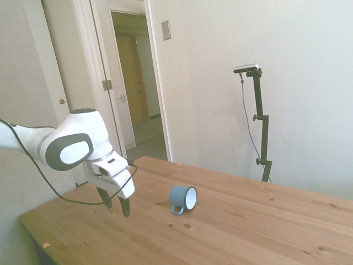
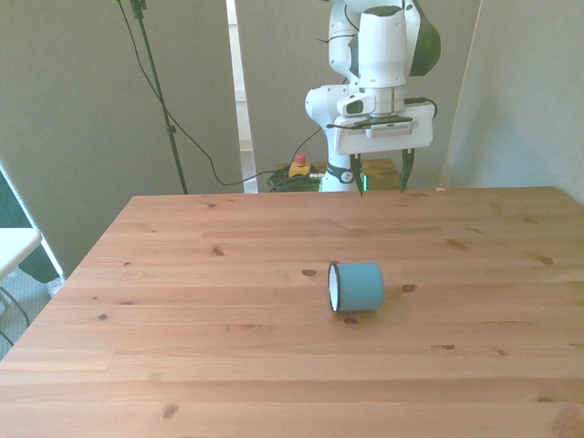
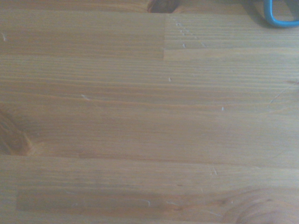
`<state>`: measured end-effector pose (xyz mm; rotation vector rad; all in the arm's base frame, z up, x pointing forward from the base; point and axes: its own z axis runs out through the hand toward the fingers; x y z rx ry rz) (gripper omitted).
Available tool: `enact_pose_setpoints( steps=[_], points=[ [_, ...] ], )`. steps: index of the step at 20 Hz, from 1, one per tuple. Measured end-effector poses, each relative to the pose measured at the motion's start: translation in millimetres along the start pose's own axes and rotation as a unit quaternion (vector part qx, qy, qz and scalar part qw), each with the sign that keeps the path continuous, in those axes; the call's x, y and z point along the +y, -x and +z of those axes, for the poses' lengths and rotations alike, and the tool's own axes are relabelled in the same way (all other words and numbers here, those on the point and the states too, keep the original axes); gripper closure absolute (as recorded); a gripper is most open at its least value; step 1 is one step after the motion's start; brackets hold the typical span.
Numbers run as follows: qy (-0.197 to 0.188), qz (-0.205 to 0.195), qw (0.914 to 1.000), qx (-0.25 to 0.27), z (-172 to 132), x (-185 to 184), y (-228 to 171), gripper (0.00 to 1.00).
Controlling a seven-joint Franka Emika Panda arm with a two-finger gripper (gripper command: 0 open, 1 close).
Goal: Flip the mug upright
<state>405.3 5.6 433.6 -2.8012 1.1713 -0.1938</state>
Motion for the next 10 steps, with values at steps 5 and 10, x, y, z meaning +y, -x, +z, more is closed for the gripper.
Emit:
enact_pose_setpoints(
  steps=[5,10],
  points=[
    [0.0,0.016,0.9999,0.005,-8,7,-16,0.0],
    [-0.016,0.049,0.9978,0.042,-46,44,-111,0.0]
  ],
)
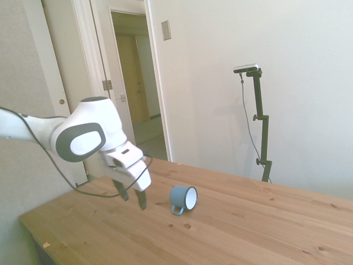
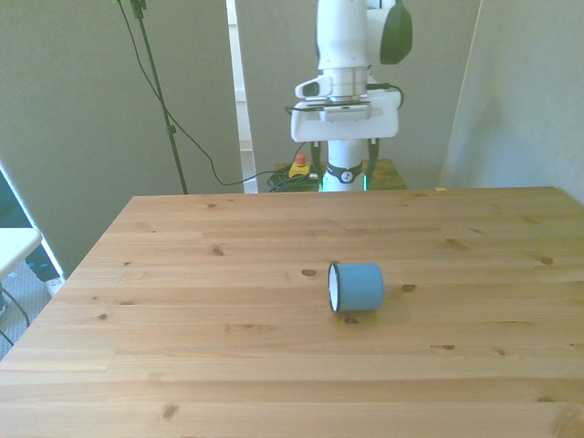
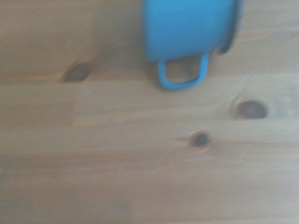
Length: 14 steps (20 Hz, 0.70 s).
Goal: Flip the mug upright
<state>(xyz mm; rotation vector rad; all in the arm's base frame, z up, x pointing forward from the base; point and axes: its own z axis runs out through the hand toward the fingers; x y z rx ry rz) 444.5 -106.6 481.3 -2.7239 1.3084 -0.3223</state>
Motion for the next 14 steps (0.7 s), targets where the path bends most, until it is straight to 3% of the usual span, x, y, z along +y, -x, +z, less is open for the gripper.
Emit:
enact_pose_setpoints(
  steps=[6,10,14],
  points=[
    [-0.021,-0.025,0.9994,-0.015,17,-26,-99,0.0],
    [-0.049,-0.038,0.9955,-0.072,35,-44,-125,0.0],
    [-0.058,-0.045,0.9926,-0.096,52,-54,-142,0.0]
  ],
)
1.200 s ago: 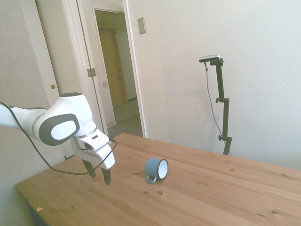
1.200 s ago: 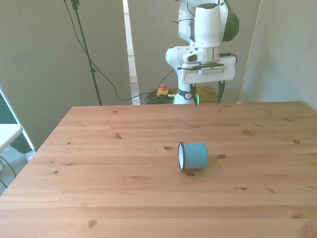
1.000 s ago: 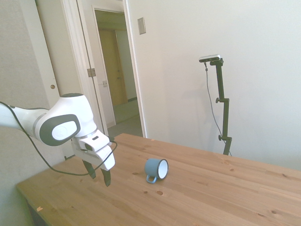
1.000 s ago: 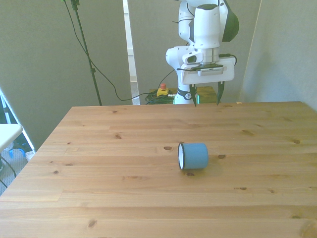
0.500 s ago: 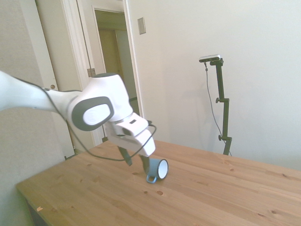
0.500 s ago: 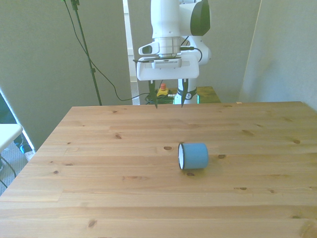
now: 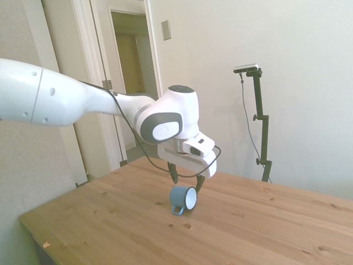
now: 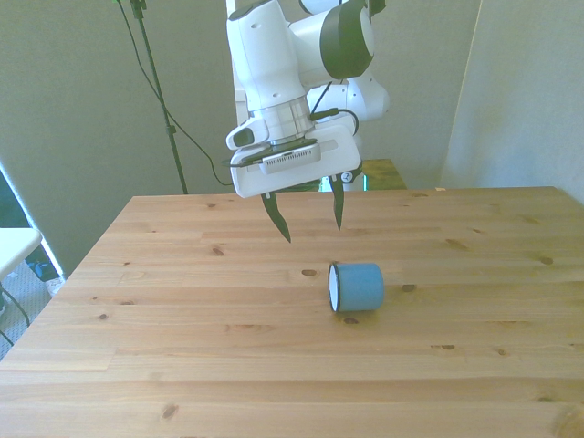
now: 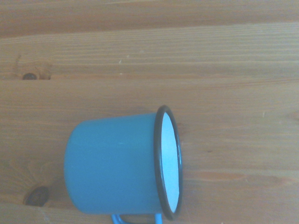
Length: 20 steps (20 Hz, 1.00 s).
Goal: Flip the mug upright
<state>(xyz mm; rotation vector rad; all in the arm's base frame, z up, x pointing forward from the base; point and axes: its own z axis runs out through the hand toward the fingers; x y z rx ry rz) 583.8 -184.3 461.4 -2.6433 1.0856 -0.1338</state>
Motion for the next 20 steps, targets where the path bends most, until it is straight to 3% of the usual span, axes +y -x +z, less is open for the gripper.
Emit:
enact_pose_setpoints(
  steps=[6,13,20],
  points=[
    [-0.001,-0.013,0.9998,-0.018,12,-8,-17,0.0],
    [-0.033,-0.028,0.9963,-0.074,40,-15,-33,0.0],
    [-0.074,-0.033,0.9868,-0.141,69,-20,-51,0.0]
  ],
)
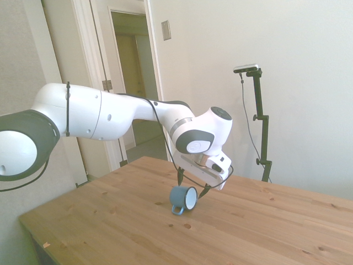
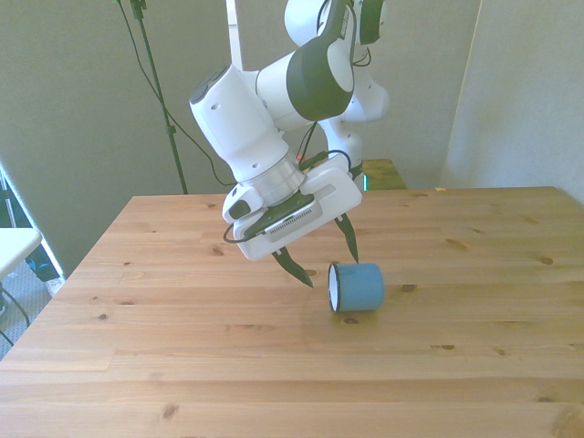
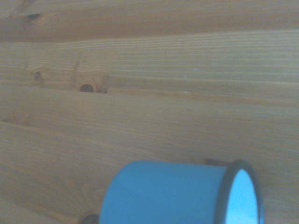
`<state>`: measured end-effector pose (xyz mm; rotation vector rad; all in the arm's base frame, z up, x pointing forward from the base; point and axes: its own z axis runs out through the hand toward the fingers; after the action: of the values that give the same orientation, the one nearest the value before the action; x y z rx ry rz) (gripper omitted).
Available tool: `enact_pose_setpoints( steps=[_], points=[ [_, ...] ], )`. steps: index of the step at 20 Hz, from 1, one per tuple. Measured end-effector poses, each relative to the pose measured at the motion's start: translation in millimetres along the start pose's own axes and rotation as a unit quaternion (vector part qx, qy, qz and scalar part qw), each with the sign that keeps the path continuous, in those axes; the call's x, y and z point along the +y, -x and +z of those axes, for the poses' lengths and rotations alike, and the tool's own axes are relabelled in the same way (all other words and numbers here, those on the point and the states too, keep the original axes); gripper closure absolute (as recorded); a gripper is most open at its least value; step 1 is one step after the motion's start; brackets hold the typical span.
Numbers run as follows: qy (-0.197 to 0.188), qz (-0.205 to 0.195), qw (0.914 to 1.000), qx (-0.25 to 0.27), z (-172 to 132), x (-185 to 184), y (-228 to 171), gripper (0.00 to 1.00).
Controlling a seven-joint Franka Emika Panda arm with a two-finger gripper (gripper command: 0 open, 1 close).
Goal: Flip the mug upright
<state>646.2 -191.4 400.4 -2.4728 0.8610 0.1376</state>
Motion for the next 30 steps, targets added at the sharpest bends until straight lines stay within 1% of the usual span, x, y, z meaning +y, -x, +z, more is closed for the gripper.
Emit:
enact_pose_setpoints(
  steps=[8,13,18,23,28,30],
  points=[
    [-0.034,-0.015,0.9975,-0.061,18,-3,-9,0.0],
    [-0.059,-0.019,0.992,-0.11,33,-3,-10,0.0],
    [-0.079,-0.022,0.9871,-0.137,29,-3,-11,0.0],
    [-0.095,-0.022,0.9836,-0.152,27,3,-15,0.0],
    [-0.116,-0.021,0.9802,-0.159,13,12,-21,0.0],
    [-0.121,-0.02,0.9787,-0.165,14,15,-24,0.0]
  ],
)
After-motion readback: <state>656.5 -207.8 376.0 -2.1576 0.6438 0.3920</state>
